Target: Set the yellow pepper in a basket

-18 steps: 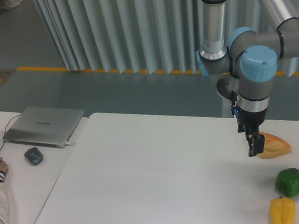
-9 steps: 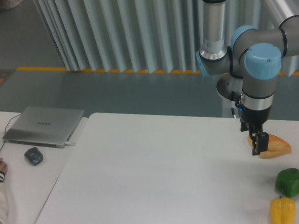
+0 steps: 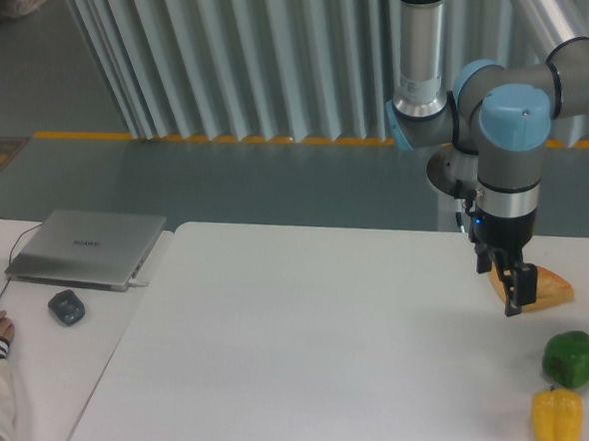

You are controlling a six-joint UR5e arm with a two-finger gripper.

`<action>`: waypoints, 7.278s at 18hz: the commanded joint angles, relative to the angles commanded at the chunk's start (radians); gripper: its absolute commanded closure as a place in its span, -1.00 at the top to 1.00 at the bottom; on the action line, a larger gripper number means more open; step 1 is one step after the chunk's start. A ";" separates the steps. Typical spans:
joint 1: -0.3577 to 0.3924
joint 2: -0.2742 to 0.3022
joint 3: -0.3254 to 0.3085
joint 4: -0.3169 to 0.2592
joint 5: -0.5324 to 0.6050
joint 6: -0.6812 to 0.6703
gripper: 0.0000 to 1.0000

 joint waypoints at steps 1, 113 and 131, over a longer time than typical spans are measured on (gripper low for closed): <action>0.009 0.000 0.005 0.000 0.001 -0.006 1.00; 0.186 -0.164 0.164 -0.074 0.080 0.188 -0.62; 0.512 -0.192 0.156 -0.083 -0.057 0.745 -0.53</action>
